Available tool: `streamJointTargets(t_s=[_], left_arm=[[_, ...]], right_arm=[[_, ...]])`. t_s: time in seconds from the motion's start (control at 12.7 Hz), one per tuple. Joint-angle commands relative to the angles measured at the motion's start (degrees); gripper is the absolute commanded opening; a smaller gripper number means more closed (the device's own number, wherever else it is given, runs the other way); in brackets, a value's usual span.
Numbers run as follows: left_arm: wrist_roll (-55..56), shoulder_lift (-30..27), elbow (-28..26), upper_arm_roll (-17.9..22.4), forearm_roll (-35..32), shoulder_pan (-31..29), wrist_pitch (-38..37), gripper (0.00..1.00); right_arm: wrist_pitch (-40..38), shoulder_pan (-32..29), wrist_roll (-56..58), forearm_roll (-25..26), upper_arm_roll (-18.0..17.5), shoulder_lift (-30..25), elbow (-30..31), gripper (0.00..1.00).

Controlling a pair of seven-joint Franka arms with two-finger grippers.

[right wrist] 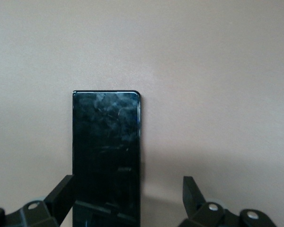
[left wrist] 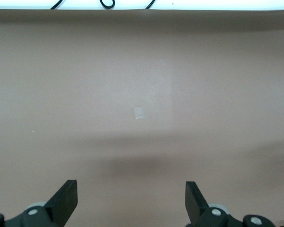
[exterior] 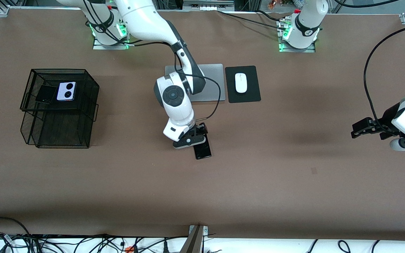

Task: Place phones with both arms
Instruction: 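Reach the right gripper to the tall phone while the left gripper returns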

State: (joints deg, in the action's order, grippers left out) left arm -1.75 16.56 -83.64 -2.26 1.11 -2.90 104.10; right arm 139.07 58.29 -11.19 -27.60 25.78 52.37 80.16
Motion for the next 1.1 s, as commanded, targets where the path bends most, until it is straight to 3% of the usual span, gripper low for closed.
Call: streamJointTargets(t_s=[0.0, 0.31, 1.02], left_arm=[[-2.11, -1.44, -1.35, -0.03, -2.25, 0.18, -1.26, 1.0], [-2.2, -1.44, -1.18, -0.03, -2.16, 0.09, -1.45, 1.0], [-2.12, -1.8, -1.18, -0.12, -2.16, 0.09, -1.89, 1.0]], right_arm=[[2.16, -0.37, 0.72, -0.87, -0.46, 2.46, -2.11, 0.99], [4.18, -0.11, 1.16, -0.61, -2.84, 3.96, -3.17, 0.99], [8.23, 2.26, 0.64, 1.24, -2.84, 7.3, -2.64, 0.99]])
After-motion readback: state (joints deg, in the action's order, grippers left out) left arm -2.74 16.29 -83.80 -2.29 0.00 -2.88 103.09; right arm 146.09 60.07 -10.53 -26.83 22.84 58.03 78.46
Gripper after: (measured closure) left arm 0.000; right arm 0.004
